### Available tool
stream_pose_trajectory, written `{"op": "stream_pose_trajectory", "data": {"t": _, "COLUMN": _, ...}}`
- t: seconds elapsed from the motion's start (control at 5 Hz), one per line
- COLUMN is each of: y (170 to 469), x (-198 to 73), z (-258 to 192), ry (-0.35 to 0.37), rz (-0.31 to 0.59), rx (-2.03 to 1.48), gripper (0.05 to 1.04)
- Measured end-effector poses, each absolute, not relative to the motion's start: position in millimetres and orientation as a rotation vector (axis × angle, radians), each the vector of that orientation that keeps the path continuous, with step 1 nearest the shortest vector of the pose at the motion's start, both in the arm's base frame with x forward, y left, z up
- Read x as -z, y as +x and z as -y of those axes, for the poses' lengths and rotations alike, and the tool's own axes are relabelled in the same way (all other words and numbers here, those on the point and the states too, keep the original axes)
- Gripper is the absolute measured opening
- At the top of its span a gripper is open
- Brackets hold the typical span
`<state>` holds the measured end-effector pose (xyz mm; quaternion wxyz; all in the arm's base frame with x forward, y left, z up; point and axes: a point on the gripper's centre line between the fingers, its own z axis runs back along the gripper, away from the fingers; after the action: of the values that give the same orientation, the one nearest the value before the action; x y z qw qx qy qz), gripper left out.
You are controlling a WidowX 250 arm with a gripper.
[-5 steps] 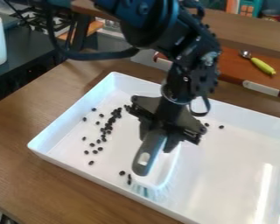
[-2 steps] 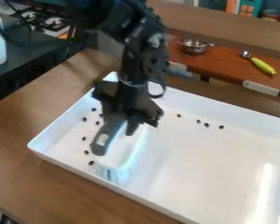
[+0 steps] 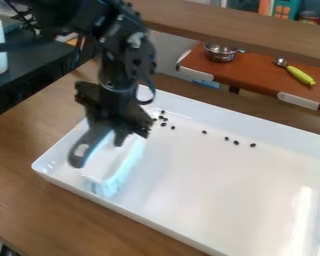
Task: Sweep into pile
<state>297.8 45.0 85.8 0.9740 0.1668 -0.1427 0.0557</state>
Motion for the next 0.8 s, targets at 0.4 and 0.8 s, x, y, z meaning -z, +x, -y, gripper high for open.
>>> {"op": "stream_pose_trajectory", "data": {"t": 0.4, "y": 295.2, "x": -92.2, "z": -47.2, "ry": 0.309, "rz": 0.294, "rx": -0.13, "gripper": 0.514}}
{"op": "stream_pose_trajectory", "data": {"t": 0.8, "y": 332.8, "x": -120.8, "z": 47.7, "ry": 0.187, "rz": 0.282, "rx": -0.224, "gripper": 0.514}}
